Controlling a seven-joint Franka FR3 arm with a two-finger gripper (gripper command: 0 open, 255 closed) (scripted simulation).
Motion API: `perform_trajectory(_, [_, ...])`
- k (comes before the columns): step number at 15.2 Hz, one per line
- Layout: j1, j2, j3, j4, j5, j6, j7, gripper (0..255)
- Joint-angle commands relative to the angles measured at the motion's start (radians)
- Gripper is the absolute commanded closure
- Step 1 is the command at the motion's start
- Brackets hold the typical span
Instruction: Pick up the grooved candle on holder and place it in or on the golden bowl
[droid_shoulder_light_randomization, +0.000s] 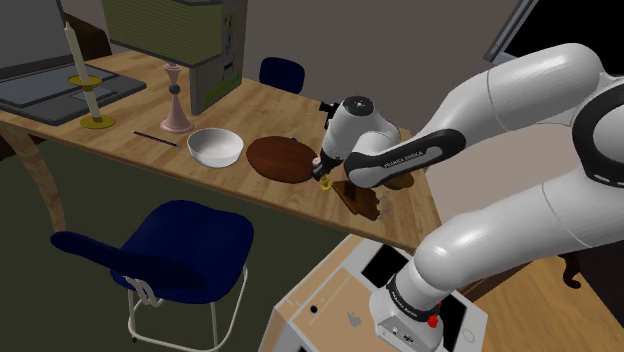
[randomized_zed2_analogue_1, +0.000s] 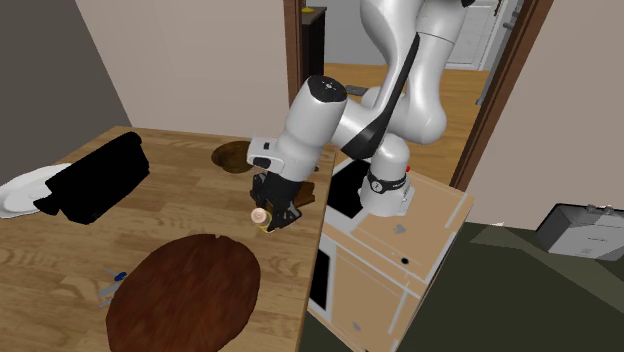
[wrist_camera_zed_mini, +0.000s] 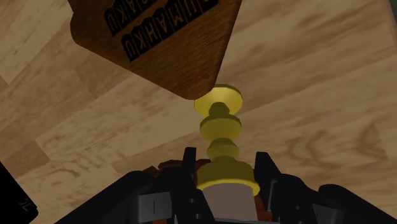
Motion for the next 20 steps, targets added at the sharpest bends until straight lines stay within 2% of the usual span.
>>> perform_trajectory(1, [0.017, -0.031, -0.01, 0.004, 0.03, -0.033, -0.028, 255])
perform_trajectory(10, [0.07, -0.132, -0.037, 0.052, 0.118, -0.177, -0.12, 255])
perform_trajectory(20, [0.101, -0.204, -0.05, 0.125, 0.173, -0.318, -0.184, 255])
